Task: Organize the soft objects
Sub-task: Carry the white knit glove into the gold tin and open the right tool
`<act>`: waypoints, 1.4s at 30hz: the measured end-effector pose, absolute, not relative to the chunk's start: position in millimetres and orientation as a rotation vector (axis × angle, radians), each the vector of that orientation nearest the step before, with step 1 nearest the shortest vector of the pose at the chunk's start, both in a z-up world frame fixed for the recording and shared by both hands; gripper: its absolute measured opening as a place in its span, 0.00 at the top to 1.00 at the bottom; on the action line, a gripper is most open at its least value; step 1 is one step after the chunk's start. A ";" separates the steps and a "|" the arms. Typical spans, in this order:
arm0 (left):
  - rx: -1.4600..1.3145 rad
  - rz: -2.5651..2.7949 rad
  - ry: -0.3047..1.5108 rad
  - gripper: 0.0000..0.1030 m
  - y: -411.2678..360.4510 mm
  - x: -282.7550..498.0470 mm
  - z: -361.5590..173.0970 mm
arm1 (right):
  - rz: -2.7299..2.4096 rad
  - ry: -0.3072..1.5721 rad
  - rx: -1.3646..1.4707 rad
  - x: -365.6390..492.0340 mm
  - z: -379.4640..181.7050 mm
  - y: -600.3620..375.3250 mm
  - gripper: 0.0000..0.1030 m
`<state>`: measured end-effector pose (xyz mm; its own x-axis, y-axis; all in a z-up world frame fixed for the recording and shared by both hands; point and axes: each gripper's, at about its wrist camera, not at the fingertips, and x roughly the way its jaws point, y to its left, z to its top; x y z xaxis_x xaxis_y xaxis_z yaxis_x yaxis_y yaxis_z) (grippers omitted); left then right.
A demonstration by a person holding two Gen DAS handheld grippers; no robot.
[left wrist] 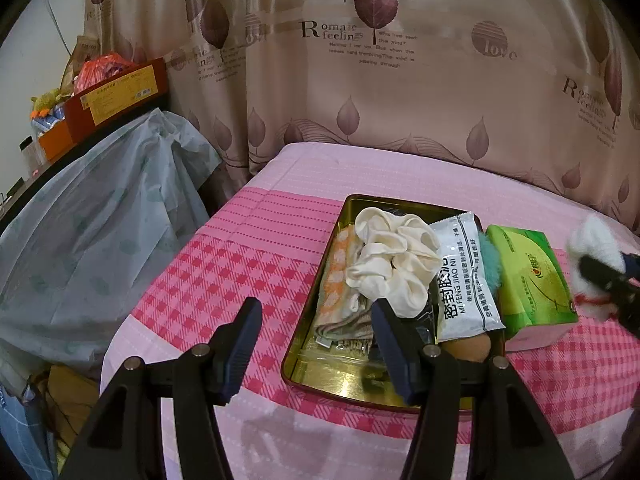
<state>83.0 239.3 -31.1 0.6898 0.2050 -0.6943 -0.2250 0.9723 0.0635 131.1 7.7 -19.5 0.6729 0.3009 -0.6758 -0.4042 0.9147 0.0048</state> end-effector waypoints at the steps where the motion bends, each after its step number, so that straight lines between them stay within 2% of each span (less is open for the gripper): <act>1: -0.030 0.244 0.773 0.43 240.8 83.4 -30.8 | 0.420 0.733 -0.162 130.6 -19.6 20.1 0.62; 12: -0.043 0.324 0.755 0.43 251.0 82.9 -29.8 | 0.521 0.778 -0.271 139.7 -42.6 106.5 0.62; 26: -0.068 0.353 0.744 0.43 258.2 82.2 -29.9 | 0.466 0.812 -0.259 176.6 -68.1 134.9 0.60; 35: -0.070 0.339 0.744 0.43 255.9 83.3 -30.7 | 0.432 0.792 -0.215 169.7 -67.0 132.6 0.48; 38: -0.065 0.334 0.734 0.43 253.7 82.0 -29.4 | 0.427 0.771 -0.212 162.6 -58.8 128.5 0.35; 41: -0.058 0.331 0.726 0.43 251.5 81.0 -28.7 | 0.421 0.748 -0.218 150.8 -48.6 122.4 0.32; 42: -0.056 0.331 0.726 0.43 250.9 80.8 -28.8 | 0.419 0.741 -0.219 146.0 -45.3 119.5 0.26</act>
<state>80.8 250.9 -28.8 0.6985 0.2773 -0.6597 -0.3160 0.9466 0.0633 146.0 119.5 -45.3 0.6608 0.2907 -0.6919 -0.4430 0.8953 -0.0470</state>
